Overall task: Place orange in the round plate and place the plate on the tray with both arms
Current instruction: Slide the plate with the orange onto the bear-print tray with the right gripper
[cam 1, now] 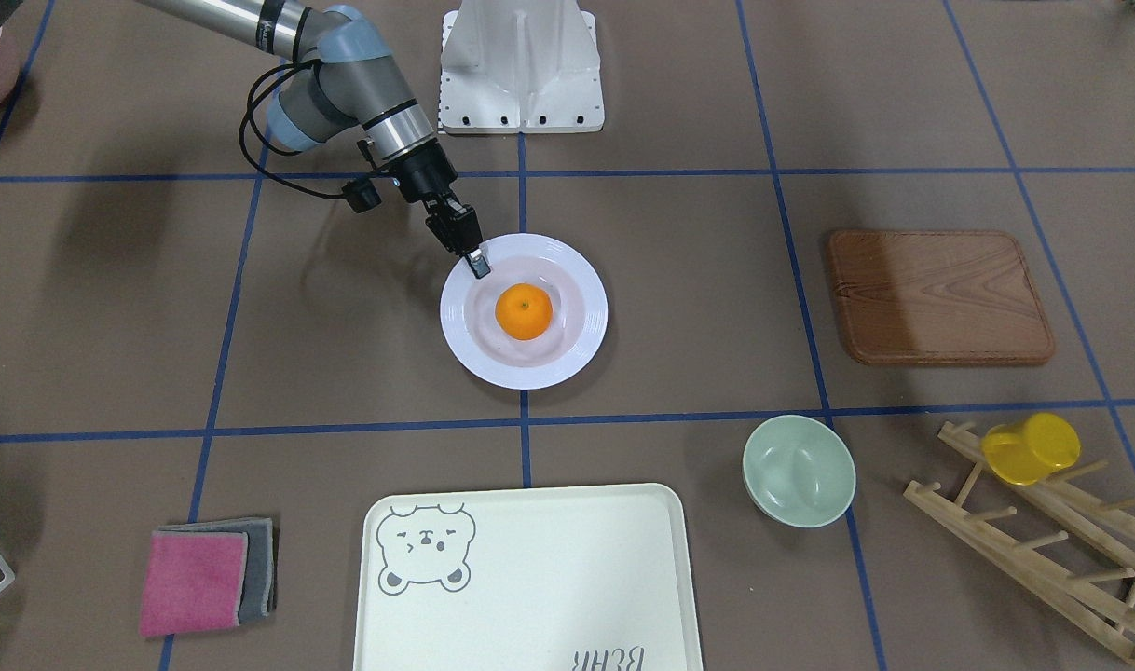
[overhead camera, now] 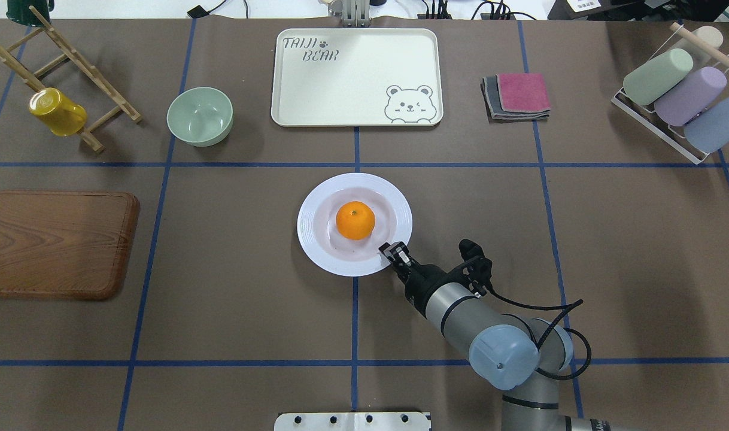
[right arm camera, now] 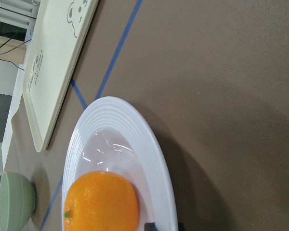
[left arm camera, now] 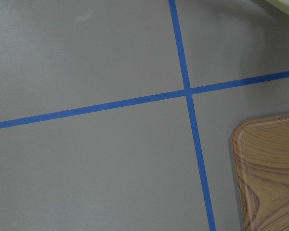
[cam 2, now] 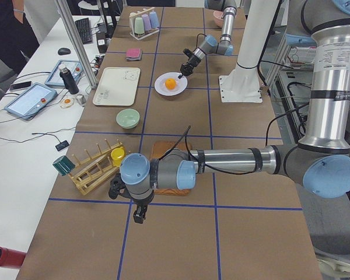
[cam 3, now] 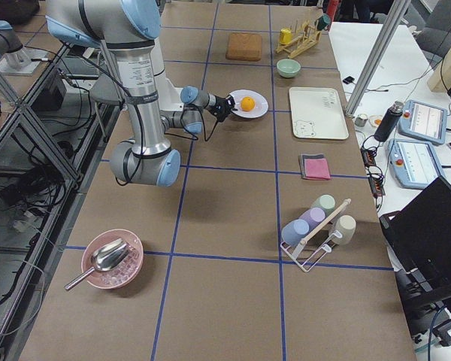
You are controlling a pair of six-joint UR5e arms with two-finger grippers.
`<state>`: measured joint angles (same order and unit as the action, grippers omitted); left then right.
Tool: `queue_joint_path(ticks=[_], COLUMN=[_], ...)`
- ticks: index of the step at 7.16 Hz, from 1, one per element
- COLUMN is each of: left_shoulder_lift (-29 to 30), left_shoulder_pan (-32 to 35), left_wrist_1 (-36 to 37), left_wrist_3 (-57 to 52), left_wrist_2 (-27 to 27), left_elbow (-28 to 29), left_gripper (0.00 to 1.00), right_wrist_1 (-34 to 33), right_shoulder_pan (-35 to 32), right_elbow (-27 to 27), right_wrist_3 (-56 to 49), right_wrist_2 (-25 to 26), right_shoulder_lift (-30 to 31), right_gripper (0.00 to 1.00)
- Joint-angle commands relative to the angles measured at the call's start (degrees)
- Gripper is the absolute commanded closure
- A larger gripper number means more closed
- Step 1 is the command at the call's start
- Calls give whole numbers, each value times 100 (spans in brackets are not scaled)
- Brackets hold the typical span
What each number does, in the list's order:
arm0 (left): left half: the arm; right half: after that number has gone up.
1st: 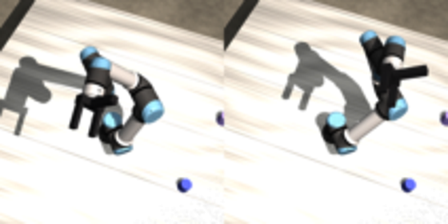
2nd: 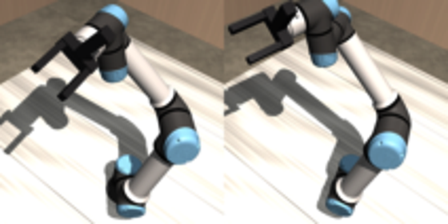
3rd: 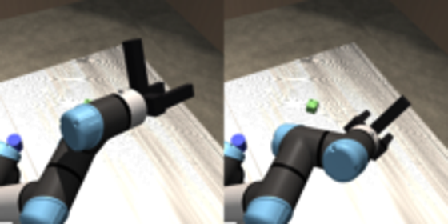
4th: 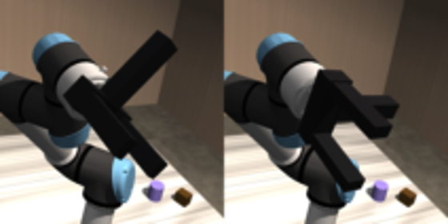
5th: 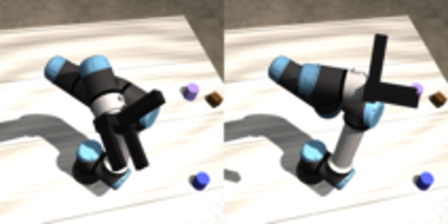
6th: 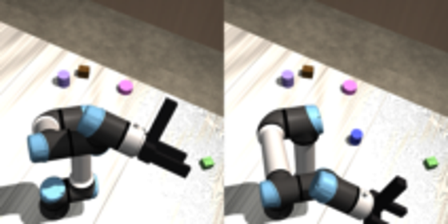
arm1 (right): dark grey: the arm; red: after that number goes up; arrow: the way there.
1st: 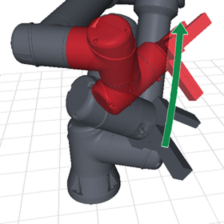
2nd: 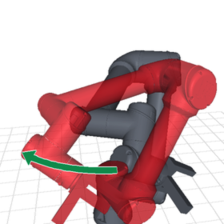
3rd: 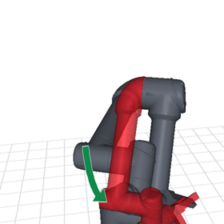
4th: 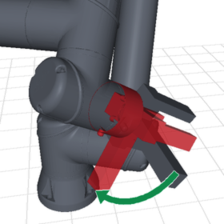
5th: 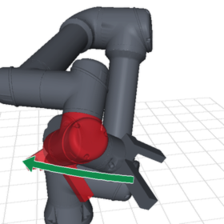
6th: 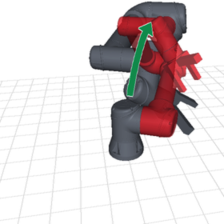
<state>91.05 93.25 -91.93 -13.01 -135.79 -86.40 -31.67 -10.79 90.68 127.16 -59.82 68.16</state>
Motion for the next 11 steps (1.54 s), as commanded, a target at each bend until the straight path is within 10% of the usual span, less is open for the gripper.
queue_joint_path(ticks=[1, 5, 7, 11], left_shoulder_lift=[0, 9, 35, 70], left_shoulder_pan=[0, 0, -9, -9], left_wrist_1=[-9, -9, 0, -52], left_wrist_3=[0, 9, 9, 255], left_wrist_2=[0, 0, 0, 0], left_elbow=[-9, -35, -26, -26], left_gripper=[1, 1, 1, 1], right_wrist_1=[685, 1576, 809, 111], right_shoulder_pan=[16, -1, -666, -1792], right_elbow=[-24, -59, -217, -2392], right_wrist_3=[143, -76, -148, 446], right_wrist_2=[321, 901, 859, 53], right_shoulder_lift=[65, 5, -424, -2128], right_gripper=[100, 100, 100, 100])
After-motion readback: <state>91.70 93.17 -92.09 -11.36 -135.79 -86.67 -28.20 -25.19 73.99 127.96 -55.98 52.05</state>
